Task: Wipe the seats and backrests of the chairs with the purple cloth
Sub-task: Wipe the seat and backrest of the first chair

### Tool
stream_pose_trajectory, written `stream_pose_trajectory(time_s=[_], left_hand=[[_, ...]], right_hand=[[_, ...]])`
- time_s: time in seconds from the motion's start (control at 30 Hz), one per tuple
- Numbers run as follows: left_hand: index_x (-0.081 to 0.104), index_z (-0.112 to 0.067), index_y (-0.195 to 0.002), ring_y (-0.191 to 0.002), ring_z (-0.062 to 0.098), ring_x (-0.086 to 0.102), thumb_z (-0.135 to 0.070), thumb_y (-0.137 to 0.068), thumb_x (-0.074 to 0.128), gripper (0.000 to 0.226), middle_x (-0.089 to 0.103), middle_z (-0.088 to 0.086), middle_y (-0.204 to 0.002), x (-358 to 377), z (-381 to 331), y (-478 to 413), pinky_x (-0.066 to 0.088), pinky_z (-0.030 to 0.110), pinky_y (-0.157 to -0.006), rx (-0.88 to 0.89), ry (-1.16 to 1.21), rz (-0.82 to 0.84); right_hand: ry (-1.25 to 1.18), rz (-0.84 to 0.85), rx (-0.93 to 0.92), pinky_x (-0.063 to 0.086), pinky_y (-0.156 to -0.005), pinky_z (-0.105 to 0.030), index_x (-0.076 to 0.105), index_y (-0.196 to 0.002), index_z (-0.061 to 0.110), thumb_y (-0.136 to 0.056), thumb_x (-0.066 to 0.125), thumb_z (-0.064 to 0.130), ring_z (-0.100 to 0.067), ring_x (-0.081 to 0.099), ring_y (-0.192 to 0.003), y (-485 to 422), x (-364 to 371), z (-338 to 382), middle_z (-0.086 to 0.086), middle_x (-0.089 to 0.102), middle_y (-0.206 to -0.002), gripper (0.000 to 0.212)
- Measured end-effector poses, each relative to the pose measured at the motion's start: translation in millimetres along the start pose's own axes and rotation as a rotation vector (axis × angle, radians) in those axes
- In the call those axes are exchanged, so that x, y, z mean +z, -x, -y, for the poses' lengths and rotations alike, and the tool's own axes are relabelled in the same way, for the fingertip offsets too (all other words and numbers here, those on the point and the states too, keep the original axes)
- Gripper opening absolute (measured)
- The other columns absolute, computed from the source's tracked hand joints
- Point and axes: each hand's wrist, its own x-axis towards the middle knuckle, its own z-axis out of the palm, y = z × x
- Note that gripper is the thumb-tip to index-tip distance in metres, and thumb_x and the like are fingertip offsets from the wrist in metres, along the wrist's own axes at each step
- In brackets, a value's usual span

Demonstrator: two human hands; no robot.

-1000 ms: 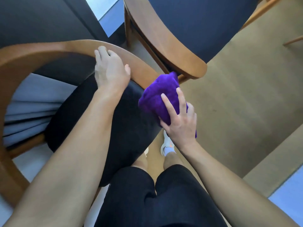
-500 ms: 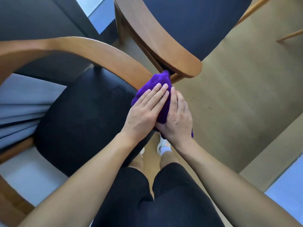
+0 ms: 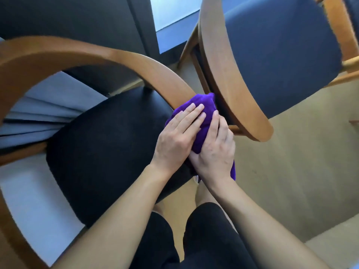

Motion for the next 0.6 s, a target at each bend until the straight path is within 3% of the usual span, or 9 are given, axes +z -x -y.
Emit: stream_pose_trajectory(time_s=[0.2,0.33,0.43,0.53,0.6], left_hand=[[0.061,0.001,-0.13,-0.136,0.03,0.048,-0.002,-0.098,0.057,0.032,0.057,0.016,-0.139,-22,31,-44,0.043,0.048,-0.11,-0.275,-0.007,-0.073],[0.063,-0.008,-0.116,-0.116,0.021,0.052,-0.016,-0.091,0.067,0.027,0.055,0.009,-0.121,-35,31,-65,0.044,0.037,-0.103,-0.789,0.008,-0.379],[0.054,-0.016,-0.117,-0.109,0.015,0.053,-0.03,-0.093,0.065,0.029,0.048,-0.001,-0.117,-30,10,-65,0.046,0.039,-0.1,-1.179,0.297,-0.504],[0.05,-0.021,-0.133,-0.127,0.016,0.048,-0.033,-0.099,0.057,0.037,0.042,-0.006,-0.13,-18,-3,-66,0.043,0.039,-0.107,-1.281,0.553,-0.581],[0.045,-0.018,-0.139,-0.137,0.017,0.038,-0.029,-0.099,0.058,0.044,0.036,-0.007,-0.136,-11,-5,-73,0.038,0.038,-0.113,-1.265,0.548,-0.643]], right_hand=[[0.003,0.049,-0.175,0.049,-0.09,-0.041,0.024,-0.154,0.007,-0.087,0.06,0.045,-0.03,0.051,-0.118,-73,0,42,-0.013,0.039,-0.149,0.085],[-0.073,0.138,-0.258,0.047,-0.092,-0.043,0.018,-0.155,0.012,-0.087,0.057,0.052,-0.029,0.048,-0.121,-117,0,77,-0.008,0.034,-0.152,0.088],[-0.257,0.3,-0.328,0.046,-0.096,-0.043,0.013,-0.156,0.016,-0.084,0.063,0.059,-0.027,0.042,-0.131,-129,-7,68,-0.003,0.029,-0.154,0.098],[-0.635,0.522,-0.354,0.033,-0.116,-0.034,0.019,-0.157,0.02,-0.088,0.066,0.038,-0.01,0.029,-0.143,-138,-22,39,0.003,0.026,-0.159,0.086],[-0.76,0.485,-0.318,0.031,-0.119,-0.033,0.03,-0.154,0.02,-0.098,0.056,0.023,-0.002,0.03,-0.142,-147,-24,36,0.004,0.033,-0.157,0.062]])
